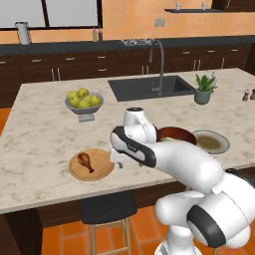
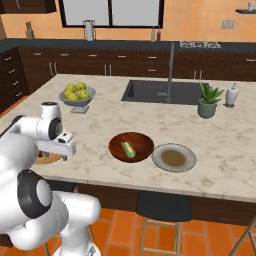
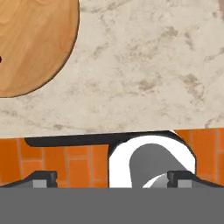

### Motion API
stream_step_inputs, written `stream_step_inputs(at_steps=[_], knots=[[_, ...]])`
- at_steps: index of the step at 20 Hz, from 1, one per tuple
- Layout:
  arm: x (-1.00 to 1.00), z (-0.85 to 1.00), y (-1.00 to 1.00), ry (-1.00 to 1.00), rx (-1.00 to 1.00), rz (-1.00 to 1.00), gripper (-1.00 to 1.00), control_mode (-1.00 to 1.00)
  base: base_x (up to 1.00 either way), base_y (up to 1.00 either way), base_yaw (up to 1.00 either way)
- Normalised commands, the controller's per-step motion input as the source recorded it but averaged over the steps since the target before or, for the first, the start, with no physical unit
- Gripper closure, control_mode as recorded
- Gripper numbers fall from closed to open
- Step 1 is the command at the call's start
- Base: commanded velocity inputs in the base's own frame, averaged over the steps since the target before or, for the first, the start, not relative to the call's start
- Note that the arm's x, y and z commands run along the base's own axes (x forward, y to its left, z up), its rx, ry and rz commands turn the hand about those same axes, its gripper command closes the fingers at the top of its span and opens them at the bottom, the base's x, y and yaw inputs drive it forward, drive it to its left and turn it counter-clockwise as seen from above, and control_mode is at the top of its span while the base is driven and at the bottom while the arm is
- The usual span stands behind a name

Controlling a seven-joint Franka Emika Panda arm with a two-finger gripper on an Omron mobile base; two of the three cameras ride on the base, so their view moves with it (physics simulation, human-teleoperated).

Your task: Pick the chicken drumstick and corn from their plates and place them in the bowl. Then put the bowl in the fridge.

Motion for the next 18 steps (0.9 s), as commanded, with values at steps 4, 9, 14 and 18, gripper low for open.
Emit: stream_step_inputs(at_steps=[4,9,14,18], knots=[[0.52,-0.07,1.0,-0.08,0.0,-0.11,-1.0,-1.0,0.0,0.0,0.0],[0.64,0.07,1.0,-0.09,0.0,-0.05,-1.0,-1.0,0.0,0.0,0.0],[0.8,-0.19,0.57,-0.06,0.0,0.05,-1.0,-1.0,0.0,0.0,0.0],[0.85,-0.17,0.44,0.0,-0.01,0.0,-1.0,-1.0,0.0,0.0,0.0]])
